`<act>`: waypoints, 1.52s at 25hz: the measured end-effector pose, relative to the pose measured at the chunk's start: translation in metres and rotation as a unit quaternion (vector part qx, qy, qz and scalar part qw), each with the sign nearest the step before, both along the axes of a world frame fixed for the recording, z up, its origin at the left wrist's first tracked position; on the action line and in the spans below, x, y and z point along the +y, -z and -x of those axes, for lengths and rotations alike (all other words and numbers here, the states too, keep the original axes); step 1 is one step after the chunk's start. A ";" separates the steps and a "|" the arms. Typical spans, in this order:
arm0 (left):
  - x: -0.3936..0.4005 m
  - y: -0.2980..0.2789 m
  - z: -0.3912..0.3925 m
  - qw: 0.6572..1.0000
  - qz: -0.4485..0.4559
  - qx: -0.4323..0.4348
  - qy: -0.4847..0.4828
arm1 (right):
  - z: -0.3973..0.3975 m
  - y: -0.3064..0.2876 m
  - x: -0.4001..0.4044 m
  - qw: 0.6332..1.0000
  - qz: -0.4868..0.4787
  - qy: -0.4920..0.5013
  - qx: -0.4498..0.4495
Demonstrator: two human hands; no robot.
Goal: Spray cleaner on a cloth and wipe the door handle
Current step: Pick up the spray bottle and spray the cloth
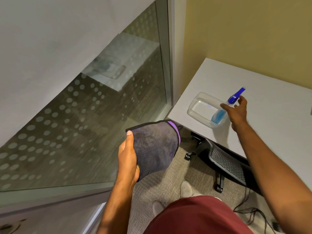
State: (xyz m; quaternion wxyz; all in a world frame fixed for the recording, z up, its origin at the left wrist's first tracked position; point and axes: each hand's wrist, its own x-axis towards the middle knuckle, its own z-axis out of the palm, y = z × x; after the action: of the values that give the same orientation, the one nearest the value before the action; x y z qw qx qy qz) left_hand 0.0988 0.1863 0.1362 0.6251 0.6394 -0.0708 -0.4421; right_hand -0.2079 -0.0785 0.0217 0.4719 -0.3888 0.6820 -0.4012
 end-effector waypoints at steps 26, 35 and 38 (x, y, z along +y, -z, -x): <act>-0.052 -0.011 -0.002 0.999 0.002 -0.032 0.014 | -0.058 -0.158 0.044 0.934 0.345 -0.061 -0.066; -0.091 -0.038 -0.024 0.993 0.093 -0.070 0.024 | -0.134 -0.189 0.144 0.933 0.182 -0.279 -0.135; -0.094 -0.041 -0.030 0.989 0.111 -0.092 0.037 | -0.147 -0.188 0.161 0.929 0.190 -0.310 -0.069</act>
State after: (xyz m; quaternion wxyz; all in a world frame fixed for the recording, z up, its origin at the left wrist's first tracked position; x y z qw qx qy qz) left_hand 0.1291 0.0920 0.1775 0.6662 0.6008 -0.2006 -0.3937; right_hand -0.0610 0.0823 0.2094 0.5363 -0.6344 0.4043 -0.3828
